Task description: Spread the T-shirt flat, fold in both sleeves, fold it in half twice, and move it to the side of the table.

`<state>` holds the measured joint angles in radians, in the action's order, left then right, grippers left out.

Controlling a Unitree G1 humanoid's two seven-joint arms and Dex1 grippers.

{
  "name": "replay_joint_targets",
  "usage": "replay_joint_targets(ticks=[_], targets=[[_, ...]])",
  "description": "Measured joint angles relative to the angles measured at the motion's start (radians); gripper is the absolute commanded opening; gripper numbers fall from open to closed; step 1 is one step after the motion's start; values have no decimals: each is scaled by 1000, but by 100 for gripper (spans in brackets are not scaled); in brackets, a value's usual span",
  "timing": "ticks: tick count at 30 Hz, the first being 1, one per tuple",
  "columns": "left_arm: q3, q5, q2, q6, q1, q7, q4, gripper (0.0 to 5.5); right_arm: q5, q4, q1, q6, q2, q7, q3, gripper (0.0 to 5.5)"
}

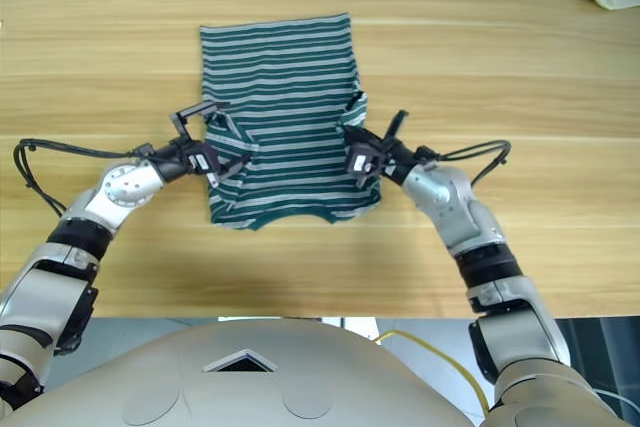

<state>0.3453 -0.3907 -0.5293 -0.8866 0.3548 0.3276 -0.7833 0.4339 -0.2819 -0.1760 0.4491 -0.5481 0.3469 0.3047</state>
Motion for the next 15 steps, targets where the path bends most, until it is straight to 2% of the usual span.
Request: replay_joint_targets(ticks=[15], targets=[[0, 0, -1, 6, -3, 1, 9, 540, 27, -39, -37, -117, 84, -1, 26, 1]])
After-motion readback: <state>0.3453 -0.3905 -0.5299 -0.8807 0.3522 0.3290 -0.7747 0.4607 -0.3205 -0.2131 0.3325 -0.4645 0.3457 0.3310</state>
